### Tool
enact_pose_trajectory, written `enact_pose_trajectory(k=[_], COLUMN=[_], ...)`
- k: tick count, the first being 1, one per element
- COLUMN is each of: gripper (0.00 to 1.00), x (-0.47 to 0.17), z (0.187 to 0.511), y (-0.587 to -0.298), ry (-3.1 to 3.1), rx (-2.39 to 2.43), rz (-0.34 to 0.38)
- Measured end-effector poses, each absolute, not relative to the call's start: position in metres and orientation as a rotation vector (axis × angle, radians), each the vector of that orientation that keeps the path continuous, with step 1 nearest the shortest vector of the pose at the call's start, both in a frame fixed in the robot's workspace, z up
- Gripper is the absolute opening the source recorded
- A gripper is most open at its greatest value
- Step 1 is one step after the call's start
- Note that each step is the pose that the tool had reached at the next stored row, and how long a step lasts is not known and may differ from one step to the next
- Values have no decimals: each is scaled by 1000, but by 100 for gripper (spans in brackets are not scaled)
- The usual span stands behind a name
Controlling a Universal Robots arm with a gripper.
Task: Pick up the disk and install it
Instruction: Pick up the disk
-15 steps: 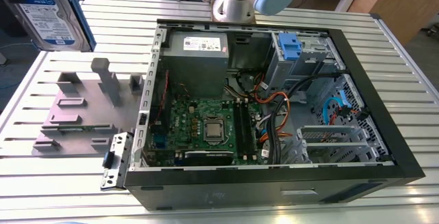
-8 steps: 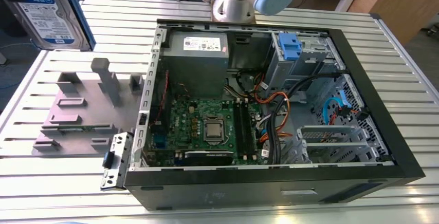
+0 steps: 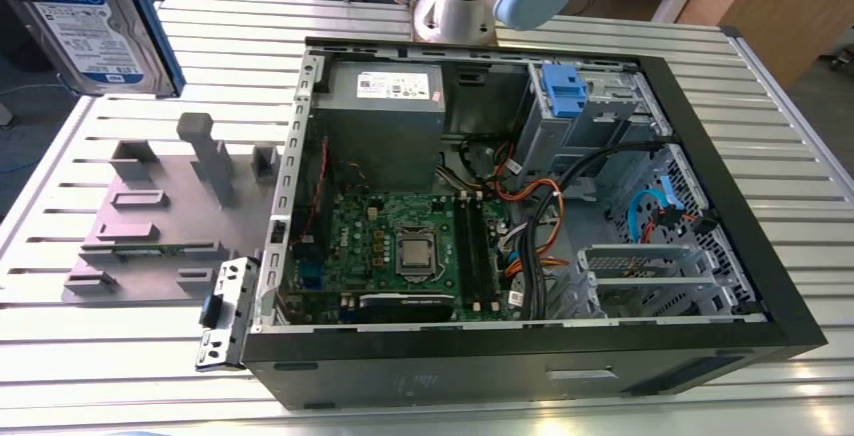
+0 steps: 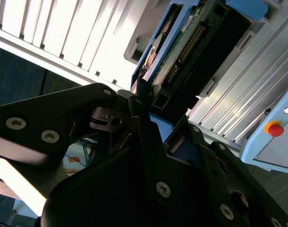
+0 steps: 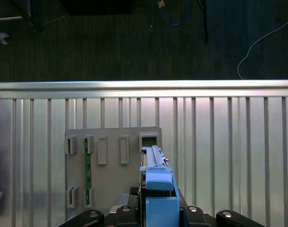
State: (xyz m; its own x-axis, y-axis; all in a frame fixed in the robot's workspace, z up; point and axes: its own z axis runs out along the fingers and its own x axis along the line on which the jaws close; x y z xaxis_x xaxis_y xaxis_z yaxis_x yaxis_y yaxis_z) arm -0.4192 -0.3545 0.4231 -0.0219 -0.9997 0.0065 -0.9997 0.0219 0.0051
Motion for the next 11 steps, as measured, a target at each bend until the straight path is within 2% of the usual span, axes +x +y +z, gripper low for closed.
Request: enact_pose_trajectory(k=[11], gripper=[37], x=[-419], z=[427], y=[-355], ry=[-2240], rx=[2191], rz=[1])
